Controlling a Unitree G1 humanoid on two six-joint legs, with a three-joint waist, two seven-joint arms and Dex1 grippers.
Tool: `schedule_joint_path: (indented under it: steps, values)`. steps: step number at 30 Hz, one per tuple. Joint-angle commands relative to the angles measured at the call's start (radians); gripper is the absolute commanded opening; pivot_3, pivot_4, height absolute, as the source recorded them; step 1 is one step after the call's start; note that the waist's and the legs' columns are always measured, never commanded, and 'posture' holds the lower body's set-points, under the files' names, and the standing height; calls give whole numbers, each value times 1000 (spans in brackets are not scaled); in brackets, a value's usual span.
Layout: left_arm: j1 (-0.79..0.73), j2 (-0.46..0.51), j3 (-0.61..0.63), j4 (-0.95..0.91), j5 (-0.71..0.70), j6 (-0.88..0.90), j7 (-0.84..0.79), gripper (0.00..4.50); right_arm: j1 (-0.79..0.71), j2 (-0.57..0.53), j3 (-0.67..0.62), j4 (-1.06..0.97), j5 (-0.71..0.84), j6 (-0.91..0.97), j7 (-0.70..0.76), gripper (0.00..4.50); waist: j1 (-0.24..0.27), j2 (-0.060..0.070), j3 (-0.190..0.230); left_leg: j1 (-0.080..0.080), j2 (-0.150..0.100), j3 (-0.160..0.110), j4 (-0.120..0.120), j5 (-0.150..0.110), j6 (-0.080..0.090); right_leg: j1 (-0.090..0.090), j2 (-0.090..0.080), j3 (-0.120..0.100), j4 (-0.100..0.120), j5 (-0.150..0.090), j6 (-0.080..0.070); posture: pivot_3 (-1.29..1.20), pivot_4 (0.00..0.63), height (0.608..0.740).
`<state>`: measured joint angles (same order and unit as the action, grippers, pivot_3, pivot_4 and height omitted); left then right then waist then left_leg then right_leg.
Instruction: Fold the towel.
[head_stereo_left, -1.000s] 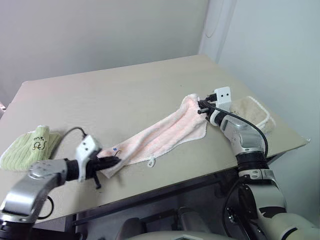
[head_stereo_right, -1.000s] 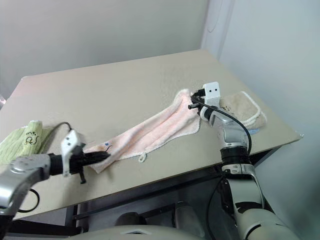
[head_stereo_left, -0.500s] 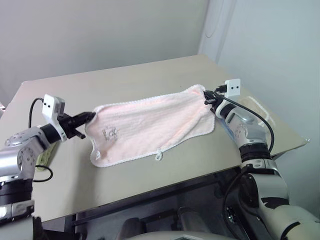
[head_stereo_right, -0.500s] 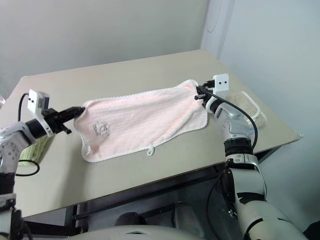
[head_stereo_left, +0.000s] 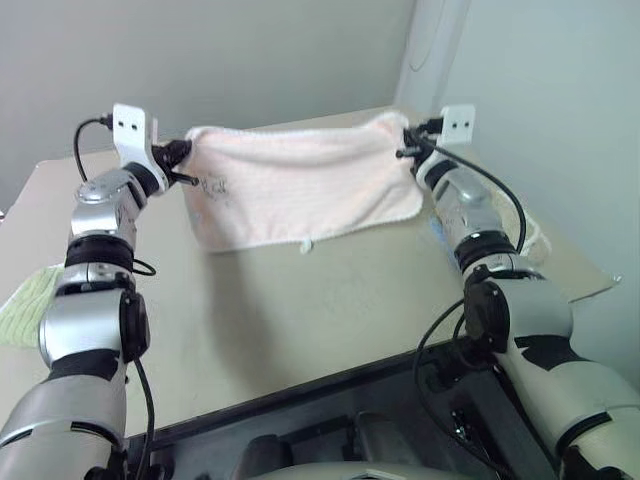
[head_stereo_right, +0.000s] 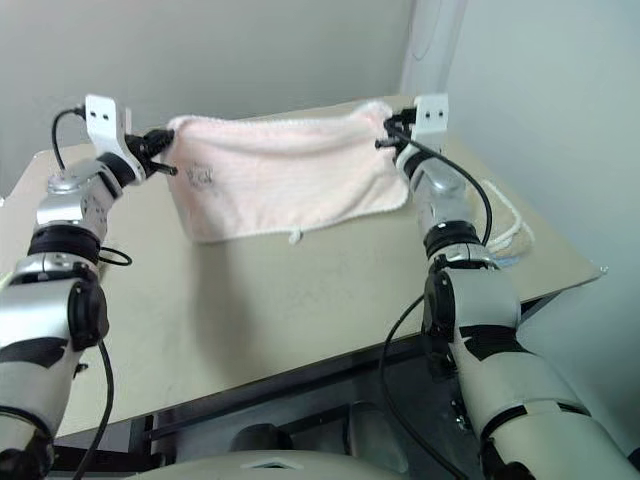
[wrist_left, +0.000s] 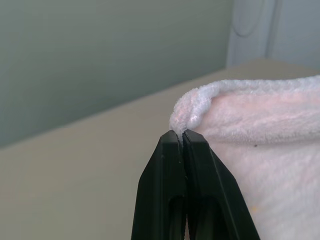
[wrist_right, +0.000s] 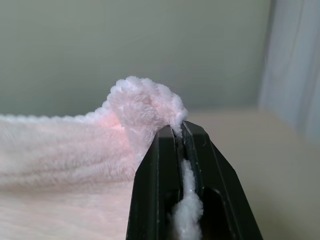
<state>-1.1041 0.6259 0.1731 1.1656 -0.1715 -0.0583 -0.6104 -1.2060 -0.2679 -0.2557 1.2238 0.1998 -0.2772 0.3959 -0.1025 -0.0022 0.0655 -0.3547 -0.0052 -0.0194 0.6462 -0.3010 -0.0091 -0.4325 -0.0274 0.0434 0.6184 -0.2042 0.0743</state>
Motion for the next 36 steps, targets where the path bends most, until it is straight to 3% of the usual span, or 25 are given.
schedule_joint_path:
  steps: [1,5,7,9,15,20,22,27,32,36]
  values:
    - [-19,76,23,22,14,-78,-50,19,-14,11,-51,-8,58,-67,118,0,1,0,0,-1,0,0,0,0,0,-1,0,0,0,0,0,0,0,740]
    - [105,158,23,-67,-9,-105,-256,19,115,38,-50,-86,110,-70,379,0,2,-1,-1,-2,1,0,0,0,0,0,-2,0,-1,1,1,0,0,740]
    - [203,199,44,-152,-49,-67,-360,19,213,48,-37,-189,169,10,559,0,3,-1,-1,-2,1,0,1,0,0,0,-3,0,-1,1,2,0,0,740]
    - [330,235,67,-276,-88,-16,-427,19,316,52,-21,-295,201,57,647,0,3,-1,-1,-3,1,-1,2,0,0,0,-3,0,0,2,3,0,0,740]
    - [742,280,150,-726,-185,168,-463,19,531,24,59,-529,188,241,666,0,7,-1,-1,-2,0,-1,6,0,0,0,-7,0,6,2,3,0,0,740]
    - [904,265,183,-945,-217,262,-420,19,634,-17,91,-701,223,392,694,0,27,-1,-1,2,1,-3,10,1,-2,1,-4,0,12,1,2,0,0,740]
    - [930,259,183,-982,-217,276,-408,19,648,-28,89,-731,240,439,694,0,32,-1,-1,2,3,-3,13,1,-1,2,0,0,12,0,1,0,0,740]
    - [957,242,165,-1016,-205,284,-388,0,703,-81,162,-823,181,511,685,1458,33,-1,-1,9,2,-1,18,1,-1,10,2,-1,13,-3,-1,0,0,740]
    - [963,239,148,-1009,-185,267,-384,0,714,-152,280,-862,110,641,688,1458,31,-1,-1,13,2,2,17,1,-1,13,3,1,12,-4,-1,0,0,740]
    - [954,233,142,-1002,-184,265,-376,0,660,-169,301,-845,91,717,649,1458,33,-1,-1,13,2,4,17,1,-1,13,3,1,12,-4,-1,0,0,740]
